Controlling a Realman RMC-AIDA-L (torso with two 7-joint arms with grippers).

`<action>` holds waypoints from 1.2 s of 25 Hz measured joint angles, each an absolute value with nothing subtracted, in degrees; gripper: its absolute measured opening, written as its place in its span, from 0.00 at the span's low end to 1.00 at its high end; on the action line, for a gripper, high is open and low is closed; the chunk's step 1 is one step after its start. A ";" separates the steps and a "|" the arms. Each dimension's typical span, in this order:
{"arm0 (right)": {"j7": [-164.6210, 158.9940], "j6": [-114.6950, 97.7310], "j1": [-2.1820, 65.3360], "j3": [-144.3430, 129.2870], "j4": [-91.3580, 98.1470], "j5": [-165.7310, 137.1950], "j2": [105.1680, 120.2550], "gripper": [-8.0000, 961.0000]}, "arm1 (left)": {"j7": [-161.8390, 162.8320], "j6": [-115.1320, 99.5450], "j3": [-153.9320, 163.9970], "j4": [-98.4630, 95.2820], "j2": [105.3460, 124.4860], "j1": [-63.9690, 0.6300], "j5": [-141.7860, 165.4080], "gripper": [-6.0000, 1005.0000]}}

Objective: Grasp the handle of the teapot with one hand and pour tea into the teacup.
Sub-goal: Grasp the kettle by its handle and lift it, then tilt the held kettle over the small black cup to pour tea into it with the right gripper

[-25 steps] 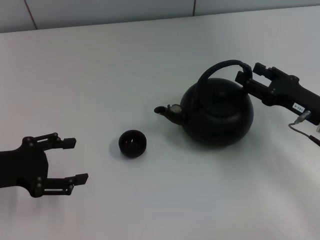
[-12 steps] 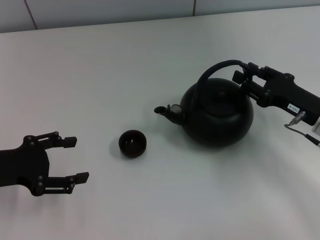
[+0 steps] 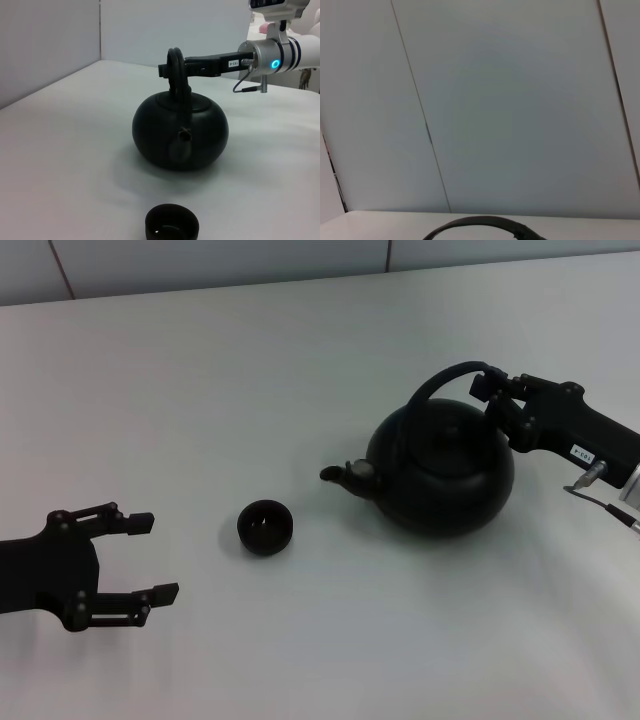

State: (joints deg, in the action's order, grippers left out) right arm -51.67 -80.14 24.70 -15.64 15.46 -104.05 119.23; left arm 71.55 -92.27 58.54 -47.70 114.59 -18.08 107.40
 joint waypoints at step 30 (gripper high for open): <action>-52.04 -82.32 24.42 -15.80 19.26 -100.96 119.03 0.15 | 71.45 -92.12 58.35 -47.73 114.86 -18.37 107.40 0.86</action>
State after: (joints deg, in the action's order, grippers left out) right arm -52.04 -82.32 24.42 -15.80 19.26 -100.96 119.03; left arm 71.45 -92.12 58.35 -47.73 114.86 -18.37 107.40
